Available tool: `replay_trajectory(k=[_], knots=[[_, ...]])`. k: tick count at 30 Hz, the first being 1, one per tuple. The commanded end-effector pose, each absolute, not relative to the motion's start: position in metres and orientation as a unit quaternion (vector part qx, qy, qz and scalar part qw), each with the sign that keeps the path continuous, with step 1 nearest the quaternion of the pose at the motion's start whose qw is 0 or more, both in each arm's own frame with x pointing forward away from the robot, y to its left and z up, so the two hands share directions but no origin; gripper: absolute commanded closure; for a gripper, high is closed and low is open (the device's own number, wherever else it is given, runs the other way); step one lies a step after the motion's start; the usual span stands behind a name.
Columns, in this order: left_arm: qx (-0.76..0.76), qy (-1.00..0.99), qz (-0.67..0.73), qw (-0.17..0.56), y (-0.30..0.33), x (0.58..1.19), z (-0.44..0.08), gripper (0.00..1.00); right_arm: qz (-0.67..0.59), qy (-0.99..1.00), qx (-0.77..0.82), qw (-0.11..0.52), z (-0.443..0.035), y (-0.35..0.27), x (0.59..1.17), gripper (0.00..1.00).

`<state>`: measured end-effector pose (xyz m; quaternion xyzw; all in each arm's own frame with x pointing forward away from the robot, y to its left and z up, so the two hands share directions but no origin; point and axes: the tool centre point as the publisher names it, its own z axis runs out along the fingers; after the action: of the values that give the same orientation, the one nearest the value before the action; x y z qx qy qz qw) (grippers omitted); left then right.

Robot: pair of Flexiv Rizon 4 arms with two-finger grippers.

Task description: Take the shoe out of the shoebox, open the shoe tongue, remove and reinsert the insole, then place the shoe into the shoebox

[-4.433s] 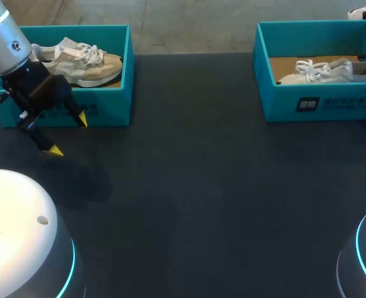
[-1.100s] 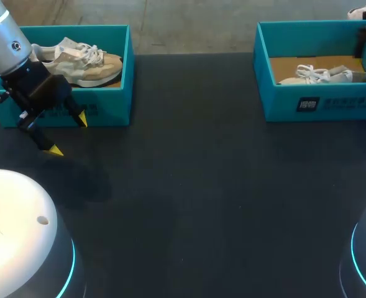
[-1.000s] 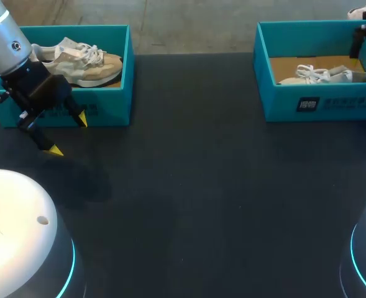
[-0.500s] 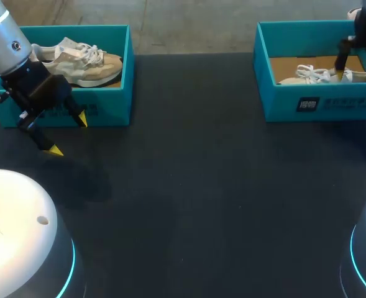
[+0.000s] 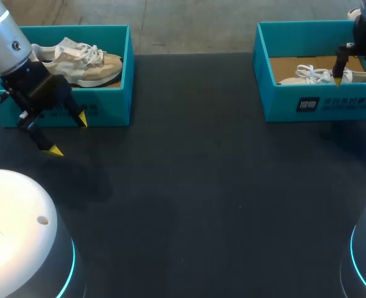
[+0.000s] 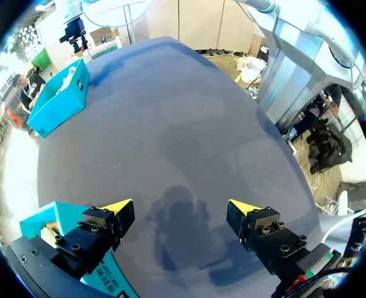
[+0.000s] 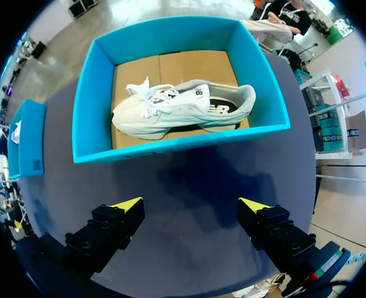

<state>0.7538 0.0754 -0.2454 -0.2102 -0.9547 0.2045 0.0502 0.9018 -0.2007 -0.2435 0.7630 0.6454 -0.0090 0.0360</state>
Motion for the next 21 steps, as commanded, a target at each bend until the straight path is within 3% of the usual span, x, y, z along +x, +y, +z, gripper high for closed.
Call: replay_trajectory(k=[1,21], knots=[[-0.204,-0.955,0.207,0.067,0.083,0.759,-0.241,0.00,-0.007,0.645,0.763,0.037,-0.244,-0.201,0.900,0.00],[-0.224,-0.966,0.122,0.029,0.136,0.826,-0.200,0.00,-0.007,0.645,0.763,0.037,-0.244,-0.201,0.900,0.00]])
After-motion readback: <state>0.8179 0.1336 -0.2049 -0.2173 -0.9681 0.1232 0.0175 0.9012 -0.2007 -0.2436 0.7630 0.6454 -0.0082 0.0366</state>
